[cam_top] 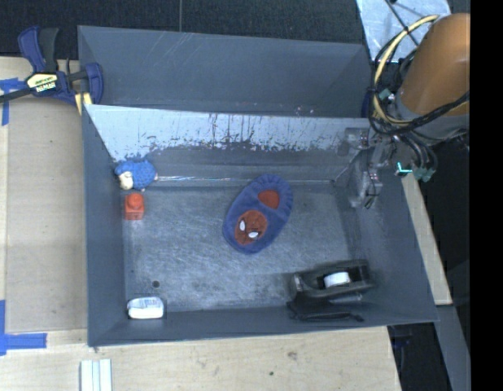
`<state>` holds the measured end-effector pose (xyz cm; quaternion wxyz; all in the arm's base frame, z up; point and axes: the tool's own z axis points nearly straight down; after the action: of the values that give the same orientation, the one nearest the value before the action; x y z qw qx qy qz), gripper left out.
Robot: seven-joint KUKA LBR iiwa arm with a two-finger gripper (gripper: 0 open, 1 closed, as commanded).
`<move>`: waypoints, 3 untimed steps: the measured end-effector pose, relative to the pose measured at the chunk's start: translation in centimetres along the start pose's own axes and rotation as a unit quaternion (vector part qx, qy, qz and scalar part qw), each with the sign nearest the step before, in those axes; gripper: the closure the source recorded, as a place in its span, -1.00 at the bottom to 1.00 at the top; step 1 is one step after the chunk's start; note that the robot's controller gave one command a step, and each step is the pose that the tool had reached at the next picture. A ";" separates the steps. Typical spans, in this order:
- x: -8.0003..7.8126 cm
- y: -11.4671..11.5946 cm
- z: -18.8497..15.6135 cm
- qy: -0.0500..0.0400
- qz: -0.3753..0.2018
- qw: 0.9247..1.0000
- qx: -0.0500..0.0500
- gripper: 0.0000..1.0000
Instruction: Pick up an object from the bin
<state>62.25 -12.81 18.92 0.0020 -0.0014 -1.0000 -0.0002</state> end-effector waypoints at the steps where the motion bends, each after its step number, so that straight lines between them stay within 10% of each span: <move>1: -0.2 0.1 -0.5 -0.004 -0.002 1.000 0.001 1.00; 2: -0.2 0.1 -0.5 -0.004 -0.002 1.000 0.001 -1.00; 3: 0.3 7.6 8.5 -0.001 -0.171 0.985 -0.001 -1.00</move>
Offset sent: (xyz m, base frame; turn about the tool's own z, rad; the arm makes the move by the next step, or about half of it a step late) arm 0.0000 0.0000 0.0000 0.0000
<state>61.90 -5.23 10.39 0.0008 0.1693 -0.9856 -0.0014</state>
